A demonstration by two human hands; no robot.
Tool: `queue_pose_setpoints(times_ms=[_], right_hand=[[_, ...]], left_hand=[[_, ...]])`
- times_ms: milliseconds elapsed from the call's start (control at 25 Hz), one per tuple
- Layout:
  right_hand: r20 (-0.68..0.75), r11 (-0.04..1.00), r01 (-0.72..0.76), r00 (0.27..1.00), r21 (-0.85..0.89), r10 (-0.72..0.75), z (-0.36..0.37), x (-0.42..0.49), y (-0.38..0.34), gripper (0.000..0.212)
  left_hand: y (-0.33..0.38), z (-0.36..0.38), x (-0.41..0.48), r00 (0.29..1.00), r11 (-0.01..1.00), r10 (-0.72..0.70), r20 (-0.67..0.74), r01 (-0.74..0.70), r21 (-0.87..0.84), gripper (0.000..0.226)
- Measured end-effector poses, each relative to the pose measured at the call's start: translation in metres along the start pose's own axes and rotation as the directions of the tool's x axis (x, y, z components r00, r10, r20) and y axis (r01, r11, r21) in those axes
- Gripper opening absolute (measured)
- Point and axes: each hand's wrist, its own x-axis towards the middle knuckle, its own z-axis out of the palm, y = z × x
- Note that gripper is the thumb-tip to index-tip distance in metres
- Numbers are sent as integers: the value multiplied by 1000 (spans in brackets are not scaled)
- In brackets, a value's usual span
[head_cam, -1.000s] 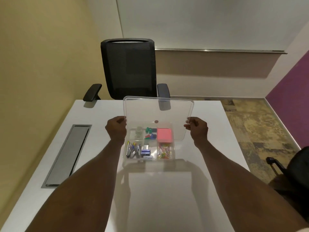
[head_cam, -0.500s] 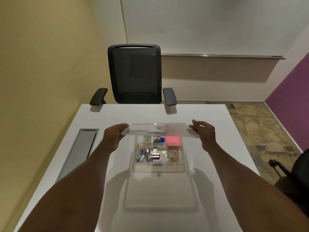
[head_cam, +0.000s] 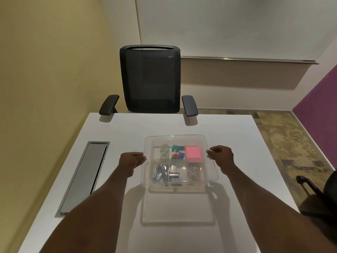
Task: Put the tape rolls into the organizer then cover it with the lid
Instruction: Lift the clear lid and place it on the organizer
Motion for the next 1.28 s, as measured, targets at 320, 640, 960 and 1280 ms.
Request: queue_pose_setpoints(times_ms=[320, 640, 960, 1280], right_hand=[[-117, 973, -122, 988, -195, 101, 26, 20, 28, 18], [-144, 933, -229, 970, -277, 195, 52, 52, 51, 14], [-159, 923, -244, 966, -299, 203, 61, 69, 57, 11], [-165, 916, -241, 967, -322, 196, 64, 70, 56, 9]], left_hand=[[-36, 22, 26, 989, 987, 21, -143, 2, 162, 32], [-55, 46, 57, 972, 943, 72, -222, 6, 332, 29], [-50, 63, 74, 965, 905, 112, -235, -1, 426, 26], [-53, 67, 74, 960, 873, 164, -227, -34, 486, 25]])
